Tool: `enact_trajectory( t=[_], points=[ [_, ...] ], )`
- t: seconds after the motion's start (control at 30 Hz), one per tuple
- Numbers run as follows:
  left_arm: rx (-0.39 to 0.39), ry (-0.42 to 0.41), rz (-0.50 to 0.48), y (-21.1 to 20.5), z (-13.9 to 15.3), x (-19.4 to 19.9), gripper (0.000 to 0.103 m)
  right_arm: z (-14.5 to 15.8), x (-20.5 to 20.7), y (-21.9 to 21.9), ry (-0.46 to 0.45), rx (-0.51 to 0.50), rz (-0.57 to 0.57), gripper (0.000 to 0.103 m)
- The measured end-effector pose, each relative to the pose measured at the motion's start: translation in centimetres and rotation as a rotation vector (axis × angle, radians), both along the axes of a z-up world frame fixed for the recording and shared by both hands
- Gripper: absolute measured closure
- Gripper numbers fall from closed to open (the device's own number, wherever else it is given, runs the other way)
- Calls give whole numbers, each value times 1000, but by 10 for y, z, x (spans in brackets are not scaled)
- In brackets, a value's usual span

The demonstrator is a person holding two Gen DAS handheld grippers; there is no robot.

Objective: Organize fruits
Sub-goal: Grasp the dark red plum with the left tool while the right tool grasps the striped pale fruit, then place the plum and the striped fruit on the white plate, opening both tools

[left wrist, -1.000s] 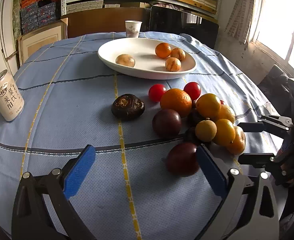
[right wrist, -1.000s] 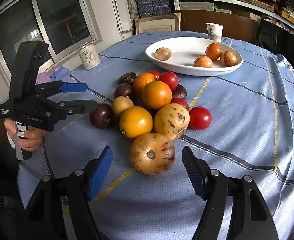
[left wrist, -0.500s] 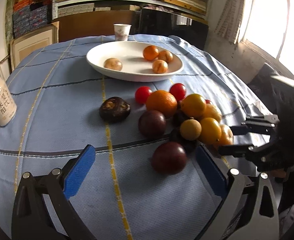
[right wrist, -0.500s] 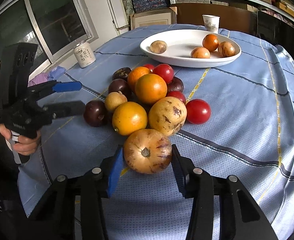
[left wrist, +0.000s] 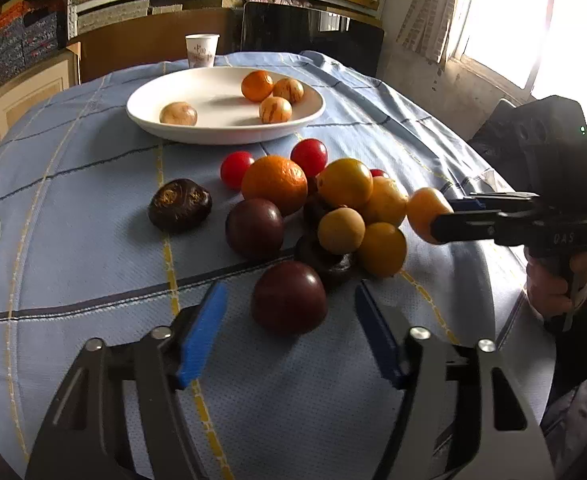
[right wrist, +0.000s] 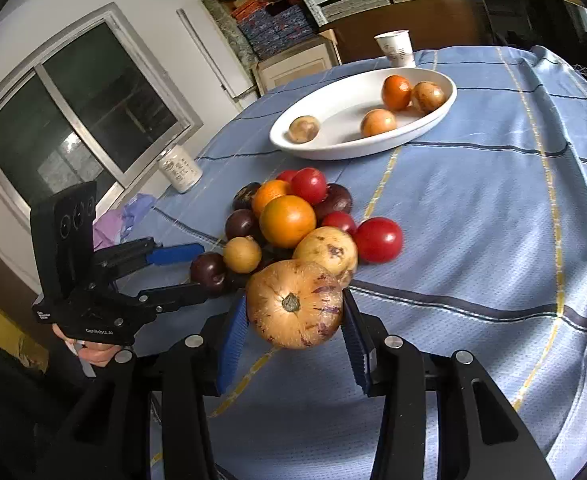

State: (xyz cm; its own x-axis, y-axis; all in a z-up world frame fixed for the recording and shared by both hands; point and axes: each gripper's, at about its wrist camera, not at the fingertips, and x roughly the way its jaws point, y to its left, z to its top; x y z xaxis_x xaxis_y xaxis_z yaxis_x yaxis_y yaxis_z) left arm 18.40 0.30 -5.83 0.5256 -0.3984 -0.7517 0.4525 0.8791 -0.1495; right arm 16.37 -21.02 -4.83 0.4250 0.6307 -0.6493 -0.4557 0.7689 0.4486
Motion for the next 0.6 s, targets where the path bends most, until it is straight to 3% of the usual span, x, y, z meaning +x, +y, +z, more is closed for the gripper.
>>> enact_trajectory(
  t=[0.27,0.43,0.6],
  points=[
    [-3,18,3,1,-3,3,42,0,-1,2,-8,-13,0,57],
    [-8,44,-8,1,-7,6,59,0,-1,1,-9,-12,-1,57],
    [-23,60,2,4,-9,8,64,0,-1,1,-11,-15,-1,57]
  ],
)
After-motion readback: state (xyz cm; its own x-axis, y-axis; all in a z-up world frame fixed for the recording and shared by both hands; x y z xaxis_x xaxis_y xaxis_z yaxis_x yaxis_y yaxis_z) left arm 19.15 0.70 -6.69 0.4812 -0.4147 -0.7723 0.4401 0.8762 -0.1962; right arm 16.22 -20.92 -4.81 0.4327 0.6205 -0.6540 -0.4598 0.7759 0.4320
